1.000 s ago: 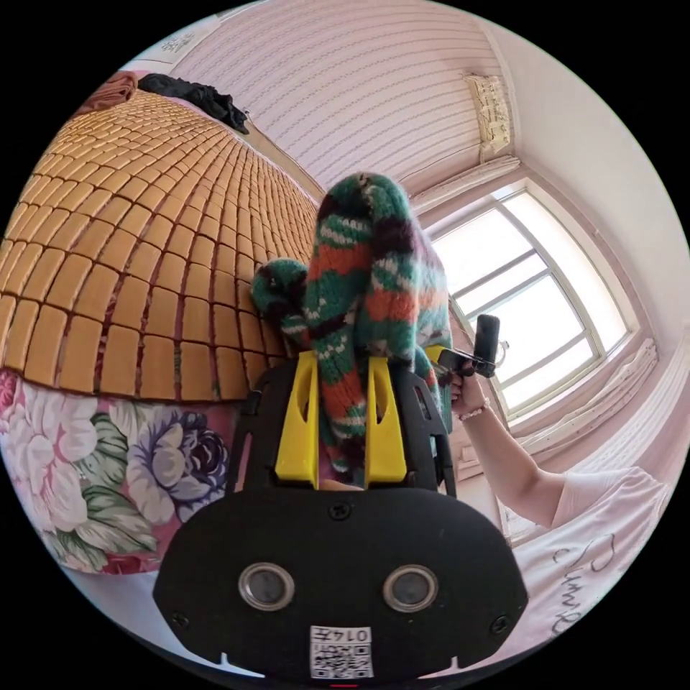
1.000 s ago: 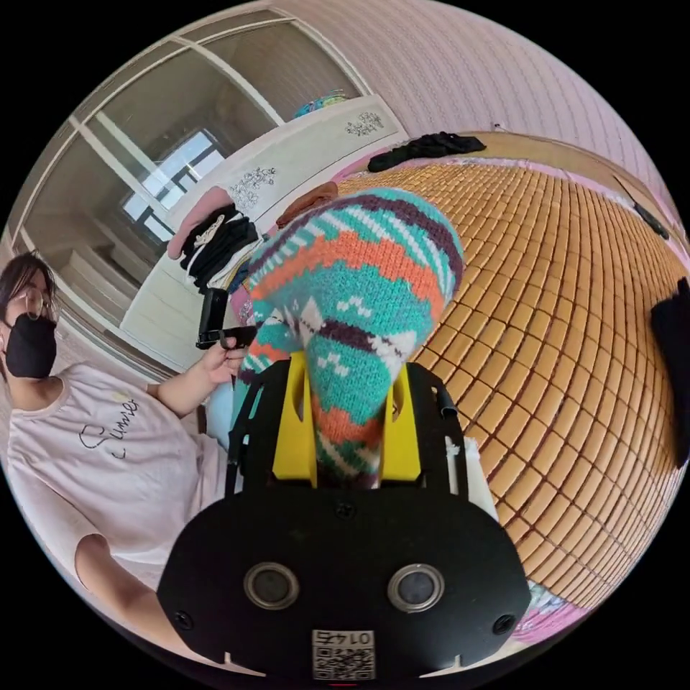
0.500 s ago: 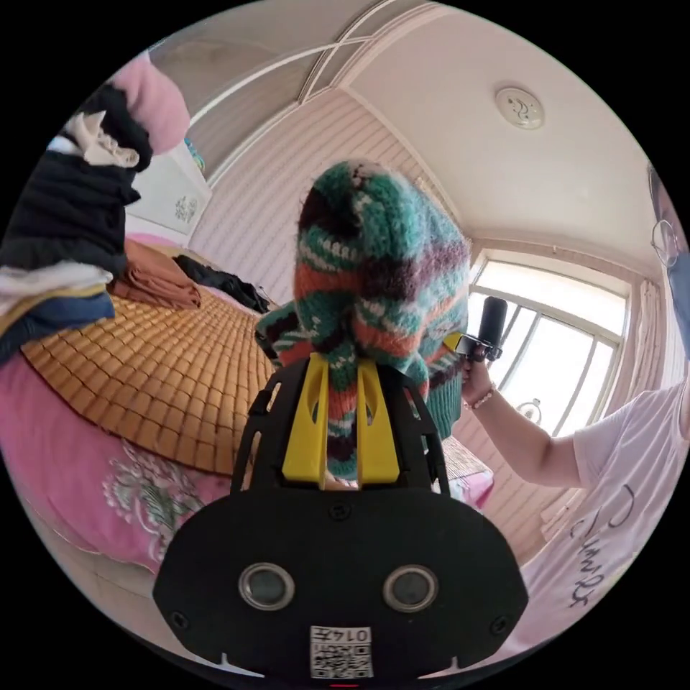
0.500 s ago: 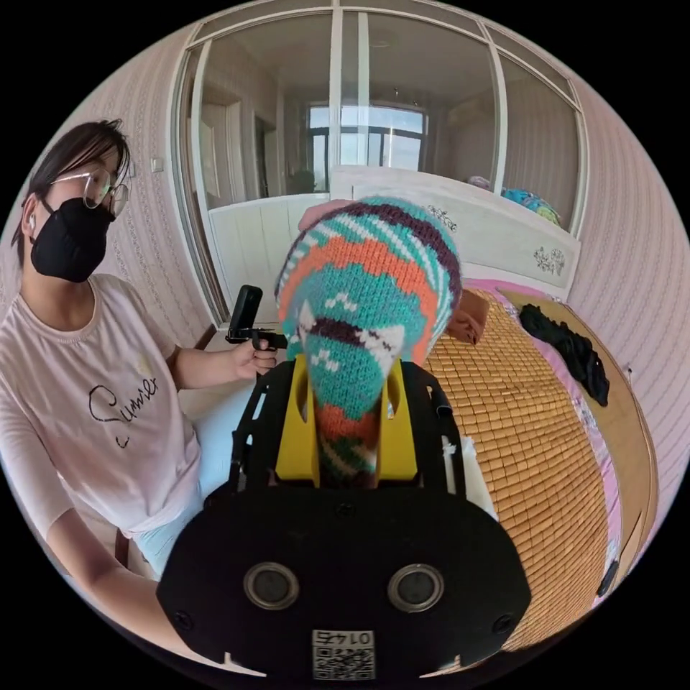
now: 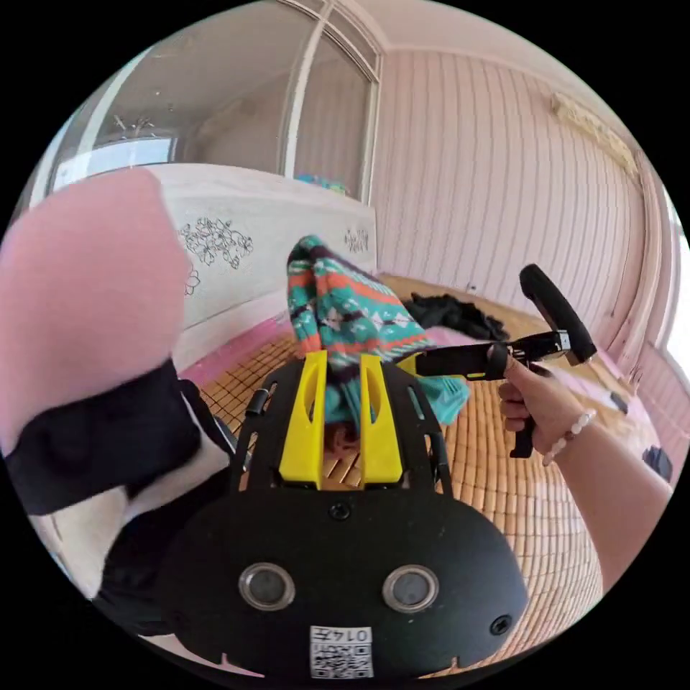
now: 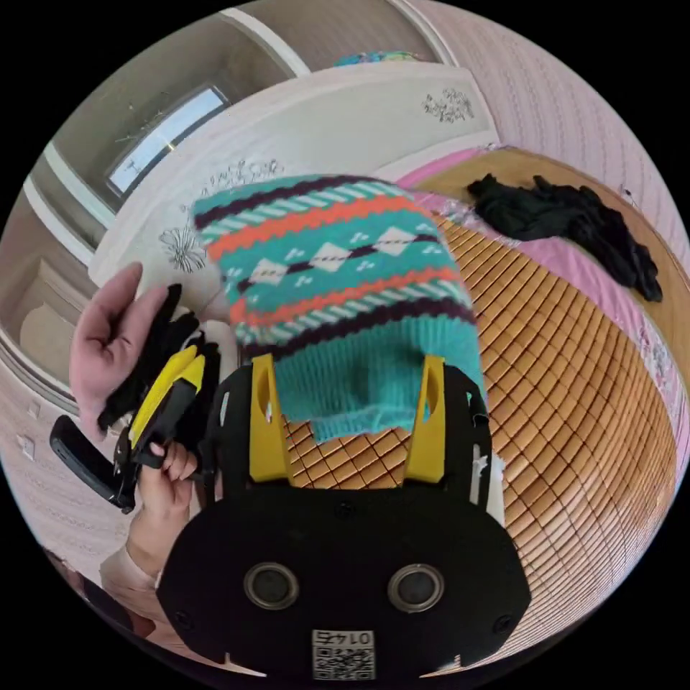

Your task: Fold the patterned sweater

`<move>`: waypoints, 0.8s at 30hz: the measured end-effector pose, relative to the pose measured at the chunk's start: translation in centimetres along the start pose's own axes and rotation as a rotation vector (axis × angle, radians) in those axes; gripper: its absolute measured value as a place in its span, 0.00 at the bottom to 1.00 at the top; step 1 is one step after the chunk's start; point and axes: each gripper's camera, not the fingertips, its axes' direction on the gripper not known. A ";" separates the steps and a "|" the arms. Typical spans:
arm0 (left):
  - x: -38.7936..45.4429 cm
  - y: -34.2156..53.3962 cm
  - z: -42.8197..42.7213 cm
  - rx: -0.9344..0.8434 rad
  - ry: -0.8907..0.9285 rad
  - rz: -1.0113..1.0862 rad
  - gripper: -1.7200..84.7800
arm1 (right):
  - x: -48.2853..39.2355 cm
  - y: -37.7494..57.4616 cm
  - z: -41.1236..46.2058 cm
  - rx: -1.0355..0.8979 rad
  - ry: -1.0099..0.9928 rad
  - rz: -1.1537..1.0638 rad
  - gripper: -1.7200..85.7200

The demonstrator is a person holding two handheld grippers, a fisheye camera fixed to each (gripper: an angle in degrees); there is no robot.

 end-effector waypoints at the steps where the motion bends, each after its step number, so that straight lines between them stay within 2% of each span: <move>1: 0.9 0.4 1.6 -0.043 -0.029 0.049 0.11 | -0.5 0.6 4.5 -0.067 0.005 -0.042 0.29; 3: 2.5 2.3 6.6 -0.215 -0.129 0.096 0.10 | -3.3 2.9 5.9 0.095 0.226 -0.152 0.25; 4: 2.5 2.8 7.1 -0.218 -0.148 0.081 0.10 | -5.1 4.0 6.8 0.140 0.404 -0.218 0.22; 6: 2.4 4.2 6.1 -0.133 -0.087 0.018 0.09 | -6.6 4.5 8.3 0.069 0.496 -0.303 0.23; 9: 2.6 4.9 3.4 -0.069 0.014 -0.039 0.06 | -6.5 5.6 6.3 0.057 0.388 -0.308 0.23; 13: 4.4 6.5 -2.3 0.069 0.245 -0.040 0.02 | -3.5 12.6 0.3 0.044 -0.011 -0.311 0.21; 15: 7.6 8.2 -6.0 0.154 0.366 0.059 0.01 | -1.4 18.0 -2.6 0.050 -0.132 -0.285 0.19; 18: 13.0 10.1 -9.4 0.195 0.466 0.177 0.02 | 2.9 28.9 -8.5 0.101 -0.060 -0.172 0.17; 22: 21.2 11.4 -12.1 0.193 0.630 0.301 0.04 | 10.4 45.0 -19.2 0.216 0.211 0.138 0.15; 24: 28.1 12.0 -13.5 0.168 0.713 0.407 0.06 | 12.5 51.6 -23.9 0.270 0.350 0.268 0.15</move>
